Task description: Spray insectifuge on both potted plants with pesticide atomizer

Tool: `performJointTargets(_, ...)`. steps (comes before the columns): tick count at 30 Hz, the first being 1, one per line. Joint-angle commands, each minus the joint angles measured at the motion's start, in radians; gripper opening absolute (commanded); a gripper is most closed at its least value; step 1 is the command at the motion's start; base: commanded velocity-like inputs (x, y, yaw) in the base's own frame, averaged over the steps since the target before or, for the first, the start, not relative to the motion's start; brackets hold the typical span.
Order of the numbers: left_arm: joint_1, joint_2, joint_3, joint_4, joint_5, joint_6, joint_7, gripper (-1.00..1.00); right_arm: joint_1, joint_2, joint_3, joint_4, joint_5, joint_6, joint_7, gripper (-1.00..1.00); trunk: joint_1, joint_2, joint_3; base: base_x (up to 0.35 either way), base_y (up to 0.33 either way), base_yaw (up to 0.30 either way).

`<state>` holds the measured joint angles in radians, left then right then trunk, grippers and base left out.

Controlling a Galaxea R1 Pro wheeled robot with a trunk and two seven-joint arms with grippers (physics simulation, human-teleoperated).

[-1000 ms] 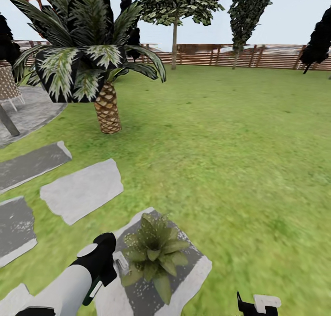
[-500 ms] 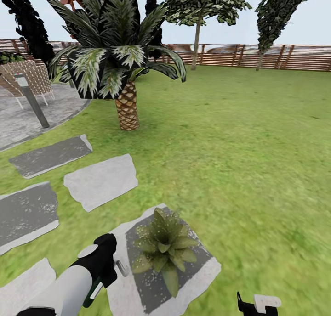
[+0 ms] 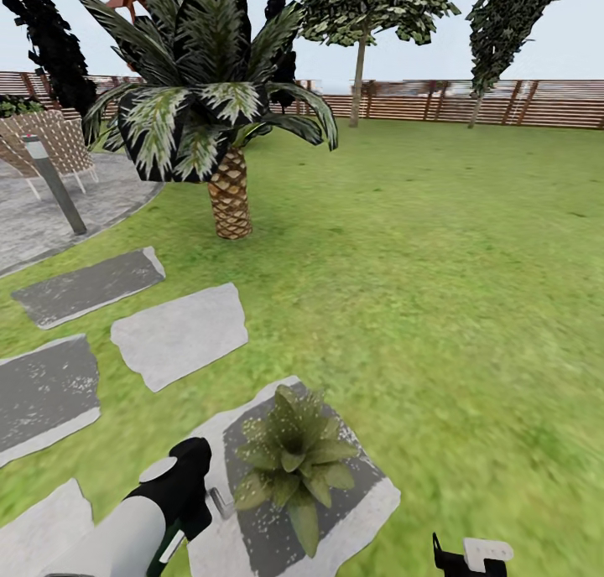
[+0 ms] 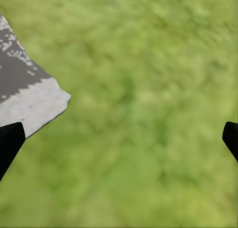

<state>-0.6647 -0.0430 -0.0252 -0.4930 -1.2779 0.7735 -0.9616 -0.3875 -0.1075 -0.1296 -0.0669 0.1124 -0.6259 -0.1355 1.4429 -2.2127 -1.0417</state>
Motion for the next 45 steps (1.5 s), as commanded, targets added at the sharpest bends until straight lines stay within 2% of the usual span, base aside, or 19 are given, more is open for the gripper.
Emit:
performJointTargets(1, 0.009, 0.002, 0.000, -0.004, -0.003, 0.006, -0.008, -1.00, -0.001, 0.000, -0.007, 0.001, 0.011, -0.002, -0.004, 1.00, 0.000, 0.000, -0.001, 0.022, -0.020, 0.000)
performJointTargets(4, 0.028, 0.008, 0.016, -0.011, -0.003, 0.006, -0.008, -1.00, -0.001, 0.000, -0.007, 0.001, 0.010, -0.002, -0.004, 1.00, 0.000, 0.000, -0.001, 0.007, -0.006, 0.017)
performJointTargets(7, 0.033, 0.028, 0.025, -0.015, -0.002, 0.006, -0.008, -1.00, -0.001, 0.001, -0.007, 0.001, 0.011, -0.002, -0.004, 1.00, 0.000, 0.000, -0.001, 0.001, -0.001, 0.183)
performJointTargets(10, 0.034, 0.032, 0.048, -0.018, -0.003, 0.002, -0.006, -1.00, -0.001, 0.001, -0.007, 0.001, 0.010, -0.002, -0.004, 1.00, 0.000, 0.000, -0.001, 0.000, 0.000, 0.261)
performJointTargets(13, 0.033, 0.021, 0.047, -0.025, -0.003, 0.000, -0.005, -1.00, -0.001, 0.001, -0.007, 0.001, 0.011, -0.002, -0.004, 1.00, 0.000, 0.000, -0.001, 0.000, 0.000, 0.274)
performJointTargets(15, 0.032, 0.006, 0.048, -0.062, -0.003, -0.001, -0.005, -1.00, -0.001, 0.000, -0.007, 0.001, 0.011, -0.002, -0.004, 1.00, 0.000, 0.000, -0.001, 0.000, 0.000, 0.270)
performJointTargets(16, 0.031, -0.007, 0.051, -0.112, -0.001, -0.002, -0.006, -1.00, -0.001, 0.000, -0.007, 0.001, 0.010, -0.002, -0.004, 1.00, 0.000, 0.000, -0.001, 0.000, 0.000, 0.130)
performJointTargets(18, 0.031, -0.027, 0.055, -0.148, 0.013, -0.002, -0.006, -1.00, -0.001, 0.000, -0.007, 0.001, 0.010, -0.003, -0.004, 1.00, 0.000, 0.000, -0.001, 0.000, 0.000, 0.055)
performJointTargets(20, 0.032, -0.038, 0.054, -0.155, 0.045, -0.011, -0.006, -1.00, -0.001, 0.000, -0.007, 0.001, 0.011, -0.003, -0.004, 1.00, 0.000, 0.000, -0.001, 0.000, 0.000, 0.016)
performJointTargets(21, 0.033, -0.038, 0.049, -0.154, 0.066, -0.045, -0.006, -1.00, -0.001, -0.001, -0.007, 0.001, 0.012, -0.003, -0.004, 1.00, 0.000, 0.000, -0.001, 0.000, 0.000, 0.002)
performJointTargets(26, 0.033, -0.031, 0.051, -0.153, 0.073, -0.080, -0.006, -1.00, -0.001, -0.001, -0.007, 0.002, 0.012, -0.003, -0.005, 1.00, 0.000, 0.000, -0.001, 0.000, 0.000, 0.000)
performJointTargets(36, 0.034, -0.026, 0.049, -0.154, 0.063, -0.083, -0.006, -1.00, -0.001, 0.000, -0.007, 0.002, 0.010, -0.003, -0.005, 1.00, 0.000, 0.000, -0.001, -0.098, -0.080, 0.006)
performJointTargets(45, 0.034, -0.030, 0.047, -0.154, 0.068, -0.083, -0.006, -1.00, -0.001, 0.000, -0.007, 0.002, 0.011, -0.003, -0.006, 1.00, 0.000, 0.000, -0.001, -0.228, -0.217, 0.238)
